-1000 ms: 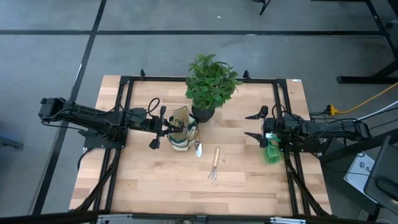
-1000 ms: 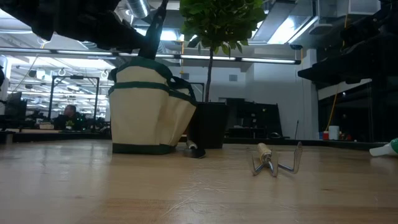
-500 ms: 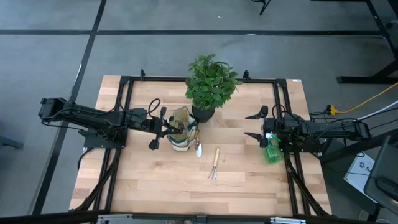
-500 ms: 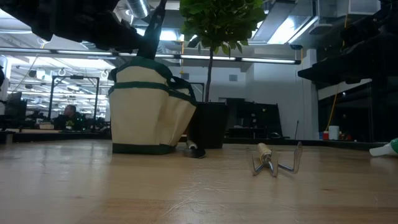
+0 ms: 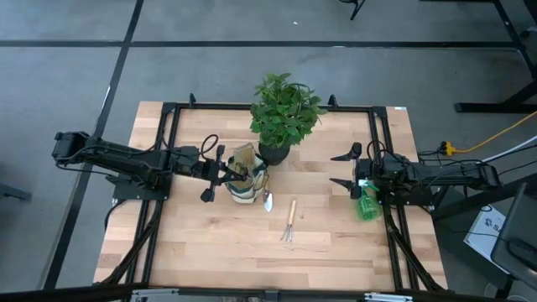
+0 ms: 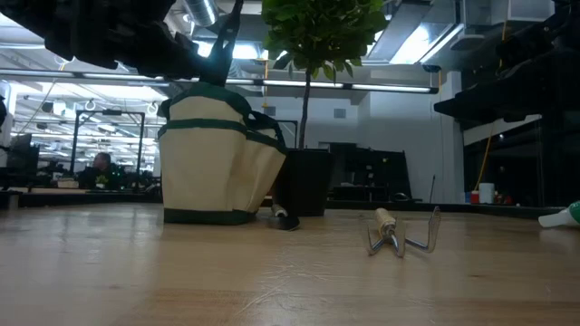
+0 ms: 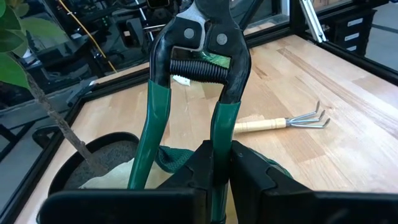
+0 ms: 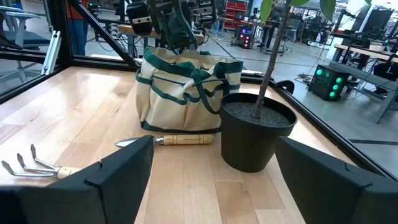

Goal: Pick & Place Garden tools in Gardening bag
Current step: Put the green shears into the white bag

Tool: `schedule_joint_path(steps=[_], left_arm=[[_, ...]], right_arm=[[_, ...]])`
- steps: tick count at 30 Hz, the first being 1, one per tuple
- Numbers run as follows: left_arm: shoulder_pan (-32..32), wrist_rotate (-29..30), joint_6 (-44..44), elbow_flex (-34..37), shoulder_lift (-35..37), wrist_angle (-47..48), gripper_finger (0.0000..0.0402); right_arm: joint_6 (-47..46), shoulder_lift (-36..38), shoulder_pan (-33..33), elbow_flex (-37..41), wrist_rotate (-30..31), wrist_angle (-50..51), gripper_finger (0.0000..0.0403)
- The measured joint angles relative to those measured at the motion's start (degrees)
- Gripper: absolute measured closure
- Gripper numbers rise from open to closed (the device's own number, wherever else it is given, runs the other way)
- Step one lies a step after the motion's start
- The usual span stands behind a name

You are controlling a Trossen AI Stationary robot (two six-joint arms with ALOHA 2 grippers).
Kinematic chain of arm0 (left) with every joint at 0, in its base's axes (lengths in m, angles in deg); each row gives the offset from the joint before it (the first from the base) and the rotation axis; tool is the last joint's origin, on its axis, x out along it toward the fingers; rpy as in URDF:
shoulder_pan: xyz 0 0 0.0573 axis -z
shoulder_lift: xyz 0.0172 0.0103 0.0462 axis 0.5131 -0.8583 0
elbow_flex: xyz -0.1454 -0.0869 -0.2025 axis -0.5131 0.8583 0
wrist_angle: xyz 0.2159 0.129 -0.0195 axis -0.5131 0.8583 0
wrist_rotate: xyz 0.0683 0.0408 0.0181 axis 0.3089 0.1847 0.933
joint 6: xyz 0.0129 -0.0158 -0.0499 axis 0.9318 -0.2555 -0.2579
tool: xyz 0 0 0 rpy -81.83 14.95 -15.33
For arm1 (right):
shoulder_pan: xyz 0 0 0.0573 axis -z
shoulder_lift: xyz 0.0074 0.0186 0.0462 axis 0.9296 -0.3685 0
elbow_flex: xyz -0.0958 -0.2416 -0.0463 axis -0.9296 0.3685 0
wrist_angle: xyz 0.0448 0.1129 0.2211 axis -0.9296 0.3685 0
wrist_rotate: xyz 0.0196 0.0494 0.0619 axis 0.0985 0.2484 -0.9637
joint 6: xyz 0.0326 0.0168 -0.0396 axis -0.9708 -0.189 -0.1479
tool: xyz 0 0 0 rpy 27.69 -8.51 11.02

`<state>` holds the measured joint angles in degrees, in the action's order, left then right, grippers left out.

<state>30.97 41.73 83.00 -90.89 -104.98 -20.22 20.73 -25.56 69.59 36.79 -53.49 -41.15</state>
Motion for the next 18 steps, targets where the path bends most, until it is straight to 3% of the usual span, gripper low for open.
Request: schedule_joint_path(steps=[8,18], left_arm=[[0.0,1.6,0.0,0.0,0.0,0.0,0.0350],[0.0,1.7,0.0,0.0,0.0,-0.1,0.0353]], right_arm=[[0.0,0.0,0.0,0.0,0.0,0.0,0.0062],[0.0,0.0,0.0,0.0,0.0,0.0,0.0062]])
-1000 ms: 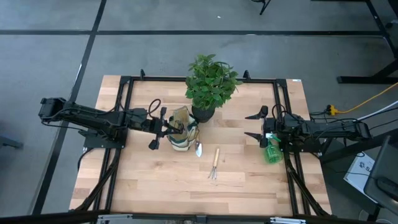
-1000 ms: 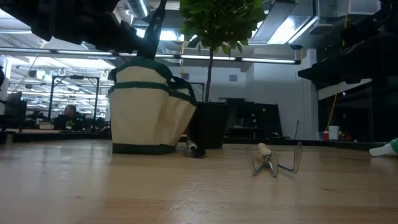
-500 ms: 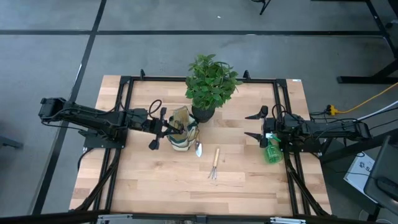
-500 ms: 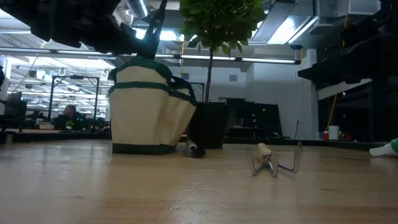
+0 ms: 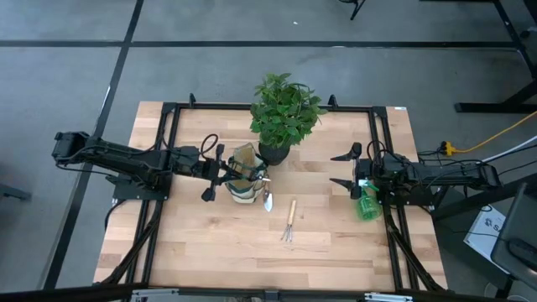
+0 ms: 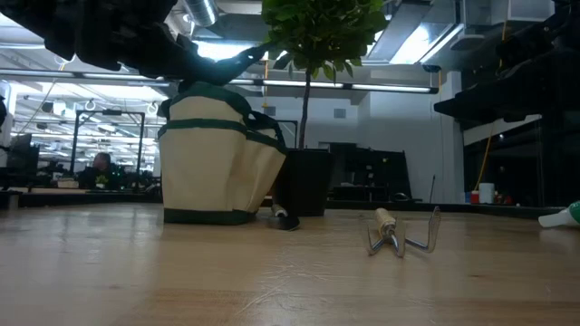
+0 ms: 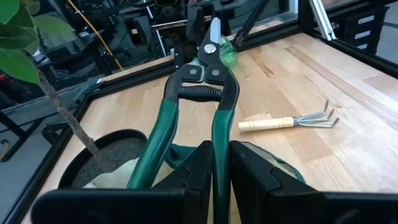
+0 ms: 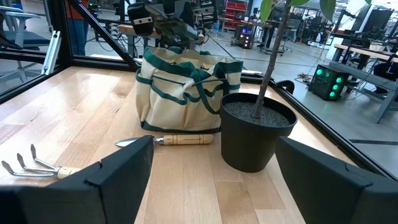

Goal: Pick & Place Garden tools in Gardening bag
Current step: Put the green shears into the white bag

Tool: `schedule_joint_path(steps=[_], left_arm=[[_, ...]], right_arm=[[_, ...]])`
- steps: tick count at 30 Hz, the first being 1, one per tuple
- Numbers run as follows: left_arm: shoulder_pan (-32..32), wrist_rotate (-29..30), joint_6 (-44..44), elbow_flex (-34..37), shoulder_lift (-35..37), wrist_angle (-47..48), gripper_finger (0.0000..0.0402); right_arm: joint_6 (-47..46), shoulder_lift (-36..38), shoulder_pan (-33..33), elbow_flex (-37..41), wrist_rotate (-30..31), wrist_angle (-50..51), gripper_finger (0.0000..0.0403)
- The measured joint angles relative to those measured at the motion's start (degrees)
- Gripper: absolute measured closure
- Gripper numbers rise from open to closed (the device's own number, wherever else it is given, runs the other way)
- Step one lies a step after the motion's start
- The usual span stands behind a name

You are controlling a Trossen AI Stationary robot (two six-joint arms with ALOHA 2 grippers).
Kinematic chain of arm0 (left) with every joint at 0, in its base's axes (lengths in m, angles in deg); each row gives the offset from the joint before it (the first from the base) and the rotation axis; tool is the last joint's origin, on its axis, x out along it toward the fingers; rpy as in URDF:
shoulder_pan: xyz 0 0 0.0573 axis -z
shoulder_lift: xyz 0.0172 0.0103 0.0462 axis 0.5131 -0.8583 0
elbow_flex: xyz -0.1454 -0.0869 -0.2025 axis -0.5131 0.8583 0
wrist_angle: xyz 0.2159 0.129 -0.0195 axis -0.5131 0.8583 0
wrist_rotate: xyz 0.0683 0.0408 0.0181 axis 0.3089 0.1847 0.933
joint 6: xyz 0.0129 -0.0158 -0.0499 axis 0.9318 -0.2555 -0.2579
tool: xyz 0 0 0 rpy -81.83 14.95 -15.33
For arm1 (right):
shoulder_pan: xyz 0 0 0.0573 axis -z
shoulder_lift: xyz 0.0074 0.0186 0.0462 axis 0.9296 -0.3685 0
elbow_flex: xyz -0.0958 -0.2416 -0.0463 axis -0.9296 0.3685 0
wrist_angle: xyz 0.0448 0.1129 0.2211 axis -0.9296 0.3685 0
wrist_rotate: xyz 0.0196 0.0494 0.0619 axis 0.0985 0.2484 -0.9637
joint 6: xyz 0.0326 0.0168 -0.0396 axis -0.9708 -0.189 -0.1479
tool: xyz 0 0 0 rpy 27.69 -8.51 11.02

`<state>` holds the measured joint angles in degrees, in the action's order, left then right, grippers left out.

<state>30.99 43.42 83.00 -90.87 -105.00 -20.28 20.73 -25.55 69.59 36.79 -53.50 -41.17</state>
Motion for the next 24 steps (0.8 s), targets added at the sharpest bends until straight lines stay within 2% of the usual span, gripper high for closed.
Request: schedule_joint_path(steps=[10,19,24], left_arm=[[0.0,0.5,0.0,0.0,0.3,0.1,0.0367],[0.0,3.3,-1.4,0.0,6.3,2.6,0.0368],[0.0,2.2,-4.2,0.0,7.5,1.8,0.0368]], right_arm=[[0.0,0.0,0.0,0.0,0.0,0.0,0.0062],[0.0,0.0,0.0,0.0,0.0,0.0,0.0062],[0.0,0.0,0.0,0.0,0.0,0.0,0.0062]])
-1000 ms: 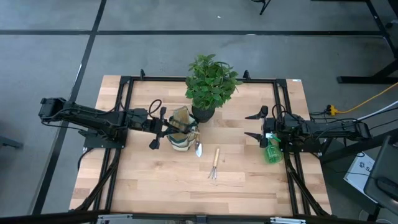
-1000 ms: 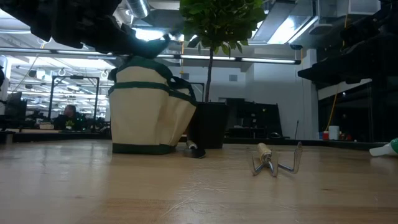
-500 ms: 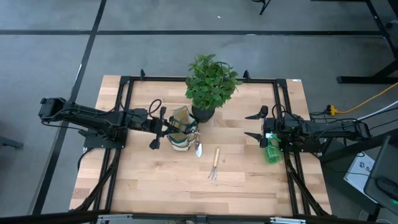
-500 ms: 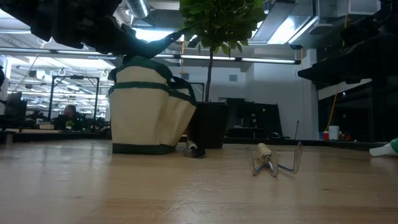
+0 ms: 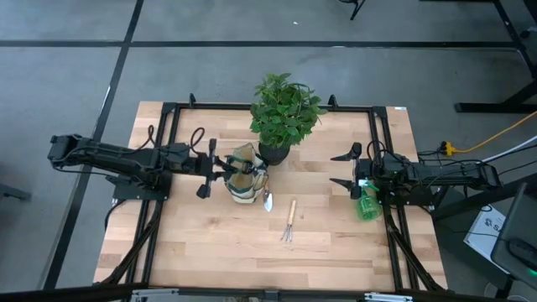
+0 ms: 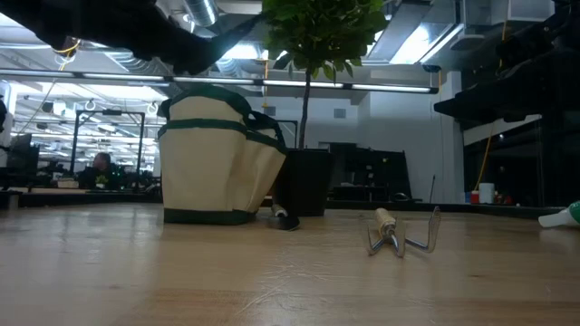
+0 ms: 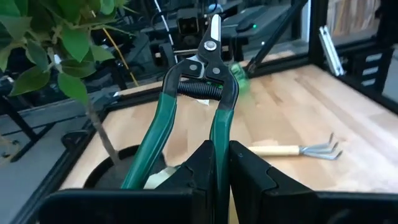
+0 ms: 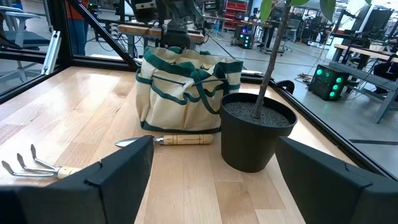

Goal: Pick & Place Garden tools in Gardening bag
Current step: Put the green shears into the white bag

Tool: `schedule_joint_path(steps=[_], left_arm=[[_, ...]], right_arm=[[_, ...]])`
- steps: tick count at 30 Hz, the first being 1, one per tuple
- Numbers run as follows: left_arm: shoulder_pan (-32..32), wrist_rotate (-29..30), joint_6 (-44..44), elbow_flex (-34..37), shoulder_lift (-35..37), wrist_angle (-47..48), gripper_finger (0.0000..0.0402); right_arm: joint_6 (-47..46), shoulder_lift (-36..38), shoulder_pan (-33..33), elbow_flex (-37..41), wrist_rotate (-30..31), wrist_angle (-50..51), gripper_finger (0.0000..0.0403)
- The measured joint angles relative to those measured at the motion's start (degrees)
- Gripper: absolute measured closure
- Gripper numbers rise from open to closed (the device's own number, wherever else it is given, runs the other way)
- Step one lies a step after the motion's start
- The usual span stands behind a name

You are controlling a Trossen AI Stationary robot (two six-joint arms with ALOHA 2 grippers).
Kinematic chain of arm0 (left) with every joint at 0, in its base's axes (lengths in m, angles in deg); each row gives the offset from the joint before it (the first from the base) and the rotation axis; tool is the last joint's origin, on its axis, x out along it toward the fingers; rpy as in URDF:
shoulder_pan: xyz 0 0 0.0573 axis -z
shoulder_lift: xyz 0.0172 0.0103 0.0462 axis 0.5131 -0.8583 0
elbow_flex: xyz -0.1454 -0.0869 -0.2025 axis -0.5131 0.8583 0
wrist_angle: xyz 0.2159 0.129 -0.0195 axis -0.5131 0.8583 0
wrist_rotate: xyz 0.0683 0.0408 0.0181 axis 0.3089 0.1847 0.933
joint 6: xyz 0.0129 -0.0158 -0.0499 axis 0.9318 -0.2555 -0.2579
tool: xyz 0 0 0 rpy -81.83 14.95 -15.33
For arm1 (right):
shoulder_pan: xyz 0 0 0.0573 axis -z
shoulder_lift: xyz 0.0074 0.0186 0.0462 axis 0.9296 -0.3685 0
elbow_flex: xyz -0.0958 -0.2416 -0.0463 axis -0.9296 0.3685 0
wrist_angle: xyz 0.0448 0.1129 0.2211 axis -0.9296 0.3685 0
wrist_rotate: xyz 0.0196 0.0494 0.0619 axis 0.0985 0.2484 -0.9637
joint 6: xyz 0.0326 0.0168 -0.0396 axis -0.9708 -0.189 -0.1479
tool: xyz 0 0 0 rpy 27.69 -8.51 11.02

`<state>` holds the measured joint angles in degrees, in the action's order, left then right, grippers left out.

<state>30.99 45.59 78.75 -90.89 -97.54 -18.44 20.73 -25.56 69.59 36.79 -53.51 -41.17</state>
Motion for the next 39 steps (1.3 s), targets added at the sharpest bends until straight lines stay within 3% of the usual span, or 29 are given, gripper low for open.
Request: schedule_joint_path(steps=[7,10,14,20,25,29,32,37,39], left_arm=[[0.2,0.1,-11.4,0.0,-4.5,-1.4,0.0371],[0.2,0.4,-11.7,0.0,-5.6,-0.9,0.0372],[0.0,0.7,-5.8,0.0,-5.0,0.9,0.0371],[0.0,2.5,10.6,0.0,-2.0,1.2,0.0371],[0.3,9.9,22.3,0.0,1.6,6.3,0.0370],[1.4,19.7,27.6,0.0,3.5,9.0,0.0370],[2.3,23.4,31.5,-0.2,4.1,9.2,0.0369],[2.6,24.0,35.1,-3.0,4.1,14.2,0.0369],[2.2,21.6,36.2,-4.8,4.4,18.3,0.0369]], right_arm=[[0.0,0.0,0.0,0.0,0.0,0.0,0.0062],[0.0,0.0,0.0,0.0,0.0,0.0,0.0062],[0.0,0.0,0.0,0.0,0.0,0.0,0.0062],[0.0,0.0,0.0,0.0,0.0,0.0,0.0062],[0.0,0.0,0.0,0.0,0.0,0.0,0.0062],[0.0,0.0,0.0,0.0,0.0,0.0,0.0062],[0.0,0.0,0.0,0.0,0.0,0.0,0.0062],[0.0,0.0,0.0,0.0,0.0,0.0,0.0062],[0.0,0.0,0.0,0.0,0.0,0.0,0.0062]])
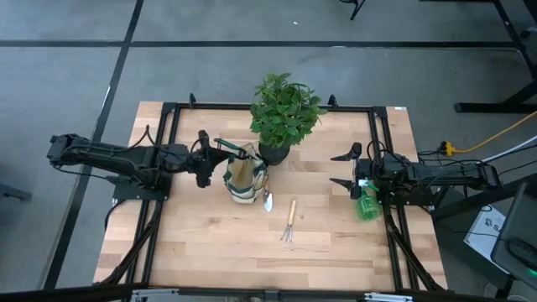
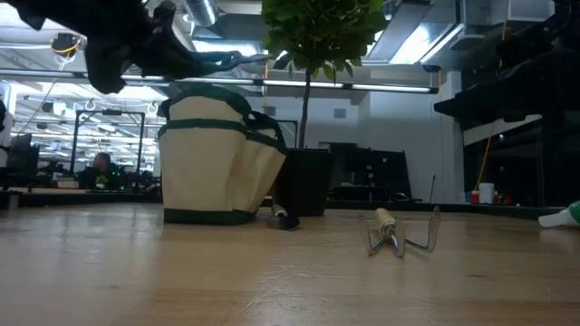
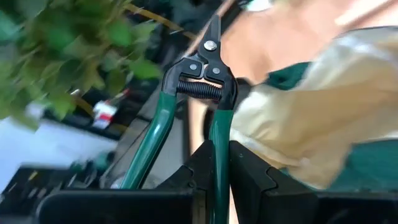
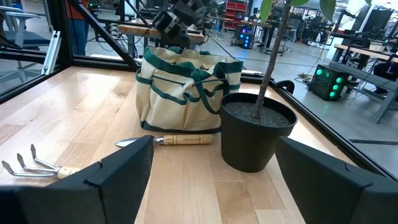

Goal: Pick & Place Garden tools in Gardening bag
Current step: Put the green shears into the white bag

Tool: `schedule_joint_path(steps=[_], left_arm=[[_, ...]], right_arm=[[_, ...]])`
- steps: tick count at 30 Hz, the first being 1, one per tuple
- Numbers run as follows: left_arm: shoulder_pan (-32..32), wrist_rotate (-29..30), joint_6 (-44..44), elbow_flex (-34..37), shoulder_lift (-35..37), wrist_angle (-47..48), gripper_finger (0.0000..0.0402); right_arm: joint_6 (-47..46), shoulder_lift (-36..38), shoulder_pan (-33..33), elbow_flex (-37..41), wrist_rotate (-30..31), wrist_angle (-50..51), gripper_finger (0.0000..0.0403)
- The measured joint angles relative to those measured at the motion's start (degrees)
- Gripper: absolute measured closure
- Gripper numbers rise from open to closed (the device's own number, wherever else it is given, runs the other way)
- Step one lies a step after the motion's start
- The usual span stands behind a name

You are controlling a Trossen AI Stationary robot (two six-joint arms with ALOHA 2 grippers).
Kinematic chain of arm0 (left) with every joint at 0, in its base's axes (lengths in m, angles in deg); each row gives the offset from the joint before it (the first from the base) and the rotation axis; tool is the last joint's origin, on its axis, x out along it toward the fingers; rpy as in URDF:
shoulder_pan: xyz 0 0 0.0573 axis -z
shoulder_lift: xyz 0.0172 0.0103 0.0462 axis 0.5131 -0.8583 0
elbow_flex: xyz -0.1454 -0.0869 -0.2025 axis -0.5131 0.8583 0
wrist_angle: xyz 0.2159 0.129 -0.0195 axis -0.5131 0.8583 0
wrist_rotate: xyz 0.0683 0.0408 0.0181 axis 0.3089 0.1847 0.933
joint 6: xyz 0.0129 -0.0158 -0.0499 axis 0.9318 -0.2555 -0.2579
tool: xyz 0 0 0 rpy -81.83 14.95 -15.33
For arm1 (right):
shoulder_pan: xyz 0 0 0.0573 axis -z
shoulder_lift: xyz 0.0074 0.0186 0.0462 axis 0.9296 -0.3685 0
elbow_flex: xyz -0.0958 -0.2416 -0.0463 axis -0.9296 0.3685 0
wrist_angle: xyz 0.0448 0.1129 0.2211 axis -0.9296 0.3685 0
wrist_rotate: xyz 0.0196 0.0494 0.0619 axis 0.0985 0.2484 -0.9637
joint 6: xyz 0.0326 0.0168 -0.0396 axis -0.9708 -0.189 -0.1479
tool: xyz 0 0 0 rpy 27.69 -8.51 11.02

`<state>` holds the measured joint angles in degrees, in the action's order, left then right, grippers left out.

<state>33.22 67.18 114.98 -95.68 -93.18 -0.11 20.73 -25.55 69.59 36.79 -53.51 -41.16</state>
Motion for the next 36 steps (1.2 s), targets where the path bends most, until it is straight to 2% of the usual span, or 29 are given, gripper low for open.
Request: schedule_joint_path(steps=[6,13,15,17,20,22,30,36], left_arm=[[-5.1,-19.2,1.5,-6.8,3.1,11.8,0.0370],[-13.8,-45.9,0.7,-7.4,3.8,13.8,0.0373],[-15.1,-50.5,2.4,-6.7,2.2,14.0,0.0374],[-16.2,-50.3,4.8,-6.7,0.4,14.4,0.0374],[-17.5,-42.8,8.6,-6.7,-1.1,14.2,0.0374],[-18.8,-40.3,10.8,-6.7,-1.5,14.5,0.0374],[-24.0,-40.2,16.0,-7.0,-1.4,19.1,0.0374],[-26.8,-41.8,18.3,-11.0,-2.0,23.4,0.0374]], right_arm=[[0.0,0.0,0.0,0.0,0.0,0.0,0.0062],[0.0,0.0,0.0,0.0,0.0,0.0,0.0062],[0.0,0.0,0.0,0.0,0.0,0.0,0.0062],[0.0,0.0,0.0,0.0,0.0,0.0,0.0062],[0.0,0.0,0.0,0.0,0.0,0.0,0.0062],[0.0,0.0,0.0,0.0,0.0,0.0,0.0062],[0.0,0.0,0.0,0.0,0.0,0.0,0.0062],[0.0,0.0,0.0,0.0,0.0,0.0,0.0062]])
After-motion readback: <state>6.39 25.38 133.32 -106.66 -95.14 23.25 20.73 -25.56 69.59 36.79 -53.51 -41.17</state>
